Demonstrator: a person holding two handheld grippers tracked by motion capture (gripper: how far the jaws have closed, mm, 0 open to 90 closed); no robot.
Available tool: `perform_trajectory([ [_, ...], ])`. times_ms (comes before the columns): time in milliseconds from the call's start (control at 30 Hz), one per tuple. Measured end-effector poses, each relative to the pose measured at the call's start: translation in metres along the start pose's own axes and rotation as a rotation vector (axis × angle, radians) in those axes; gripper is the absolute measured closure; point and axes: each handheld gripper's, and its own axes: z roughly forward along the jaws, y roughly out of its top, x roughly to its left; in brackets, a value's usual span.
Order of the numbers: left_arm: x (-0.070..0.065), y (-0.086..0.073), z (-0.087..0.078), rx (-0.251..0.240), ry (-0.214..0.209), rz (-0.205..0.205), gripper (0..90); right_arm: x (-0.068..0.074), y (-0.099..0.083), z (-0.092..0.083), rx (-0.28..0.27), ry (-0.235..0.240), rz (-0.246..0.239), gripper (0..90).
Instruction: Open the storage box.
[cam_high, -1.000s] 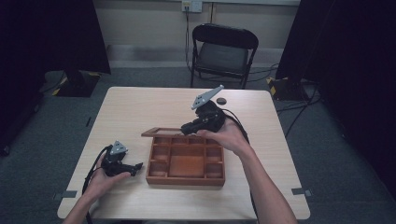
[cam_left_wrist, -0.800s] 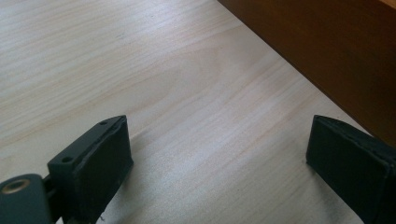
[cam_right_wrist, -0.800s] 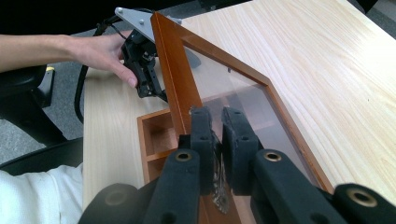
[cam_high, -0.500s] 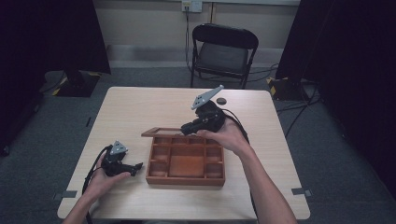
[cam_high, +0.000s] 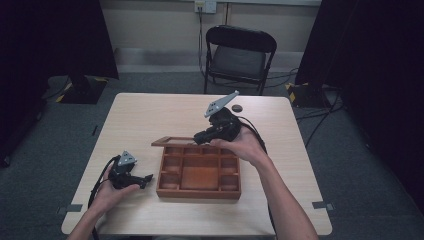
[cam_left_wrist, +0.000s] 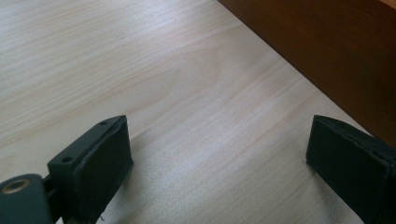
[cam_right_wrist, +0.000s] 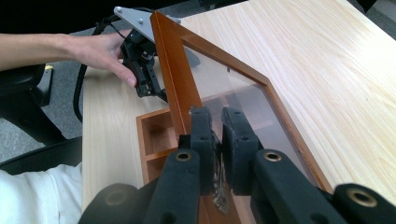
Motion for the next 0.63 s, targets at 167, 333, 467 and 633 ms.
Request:
perform_trajectory([
  [167, 0.0004, 0.0001, 0.0002, 0.0, -0.002, 0.001, 5.6, -0.0009, 0.0007, -0.0003, 0.001, -0.002, -0.005, 83.8],
  [333, 0.0003, 0.0001, 0.0002, 0.0, -0.002, 0.0, 5.6, -0.0007, 0.0014, -0.0004, 0.004, -0.004, -0.008, 83.8],
  [467, 0.0003, 0.0001, 0.0002, 0.0, -0.002, 0.0, 5.7, -0.0001, 0.0015, -0.0002, 0.003, -0.006, -0.004, 83.8],
  [633, 0.0004, 0.0001, 0.0002, 0.0, -0.003, 0.001, 5.6, -0.0002, 0.0013, -0.0001, 0.002, -0.005, -0.006, 83.8],
])
